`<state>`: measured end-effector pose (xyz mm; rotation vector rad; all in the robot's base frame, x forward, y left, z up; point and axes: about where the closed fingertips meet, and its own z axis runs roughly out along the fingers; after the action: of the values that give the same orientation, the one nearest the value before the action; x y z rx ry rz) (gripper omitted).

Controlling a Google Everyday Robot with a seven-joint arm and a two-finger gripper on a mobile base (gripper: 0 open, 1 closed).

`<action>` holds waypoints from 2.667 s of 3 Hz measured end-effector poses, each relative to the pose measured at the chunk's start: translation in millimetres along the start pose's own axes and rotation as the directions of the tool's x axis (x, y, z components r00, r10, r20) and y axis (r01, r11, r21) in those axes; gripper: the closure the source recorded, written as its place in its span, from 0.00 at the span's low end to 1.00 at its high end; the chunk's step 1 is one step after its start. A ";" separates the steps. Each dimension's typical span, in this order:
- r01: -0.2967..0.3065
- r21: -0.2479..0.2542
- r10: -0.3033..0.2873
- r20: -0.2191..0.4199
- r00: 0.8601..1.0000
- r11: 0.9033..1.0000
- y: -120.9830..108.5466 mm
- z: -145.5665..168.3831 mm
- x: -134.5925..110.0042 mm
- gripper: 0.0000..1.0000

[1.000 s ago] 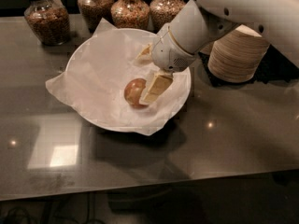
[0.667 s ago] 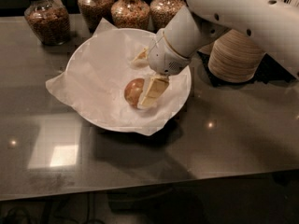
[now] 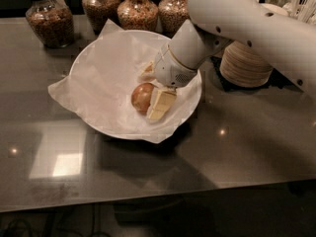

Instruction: Pick apple from white bowl

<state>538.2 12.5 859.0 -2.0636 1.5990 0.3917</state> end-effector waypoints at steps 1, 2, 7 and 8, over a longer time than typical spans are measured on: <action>-0.012 -0.018 0.011 -0.007 1.000 1.000 2.1 8.5 7.1 0.30; -0.016 -0.025 0.016 -0.008 1.000 1.000 2.2 11.5 9.2 0.38; 0.028 0.035 -0.033 0.172 0.985 0.999 1.8 -29.1 -21.6 1.00; 0.015 0.070 -0.034 0.268 0.963 0.997 0.8 -67.9 -25.6 1.00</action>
Offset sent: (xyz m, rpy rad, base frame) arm 0.0050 -0.0054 -0.0244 -0.0180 0.0490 -0.0117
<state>525.6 -3.7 928.6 -1.8856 1.4038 0.5753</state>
